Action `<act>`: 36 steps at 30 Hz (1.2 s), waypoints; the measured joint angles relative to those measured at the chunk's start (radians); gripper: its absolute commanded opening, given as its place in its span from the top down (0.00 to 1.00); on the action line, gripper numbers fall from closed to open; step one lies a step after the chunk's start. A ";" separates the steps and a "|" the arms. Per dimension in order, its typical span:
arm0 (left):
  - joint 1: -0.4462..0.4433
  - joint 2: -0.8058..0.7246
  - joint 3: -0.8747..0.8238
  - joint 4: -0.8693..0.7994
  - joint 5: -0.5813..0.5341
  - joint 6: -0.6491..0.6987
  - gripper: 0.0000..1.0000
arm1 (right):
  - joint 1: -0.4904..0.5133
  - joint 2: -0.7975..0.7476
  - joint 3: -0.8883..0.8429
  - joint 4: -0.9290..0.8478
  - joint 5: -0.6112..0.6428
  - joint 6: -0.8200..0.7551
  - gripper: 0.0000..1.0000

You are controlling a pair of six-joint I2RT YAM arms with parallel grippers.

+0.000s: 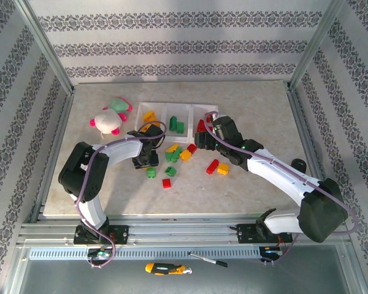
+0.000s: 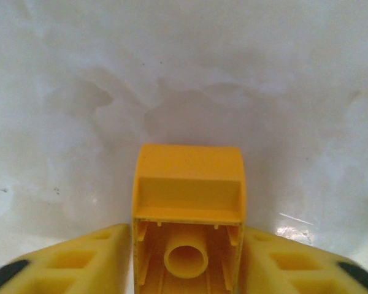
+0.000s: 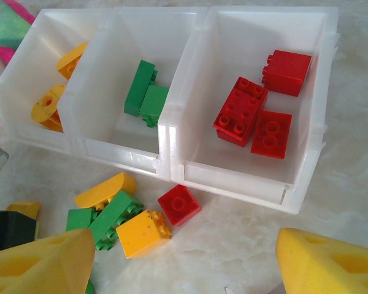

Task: Sort the legos into containers by color
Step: Pick up the lego from the center of the table, then place the lego in the container.

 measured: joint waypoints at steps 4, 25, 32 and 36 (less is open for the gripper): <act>0.002 0.000 0.010 0.000 0.000 0.004 0.65 | 0.000 0.000 0.000 0.000 -0.004 0.003 0.22; 0.045 0.032 0.407 -0.050 -0.050 0.164 0.67 | 0.000 0.000 -0.001 0.087 -0.115 -0.031 0.09; 0.080 0.169 0.570 -0.053 -0.089 0.232 0.67 | 0.000 -0.005 -0.016 0.098 -0.114 -0.031 0.09; 0.106 0.246 0.649 -0.055 -0.098 0.263 0.68 | 0.000 -0.013 -0.033 0.097 -0.108 -0.032 0.09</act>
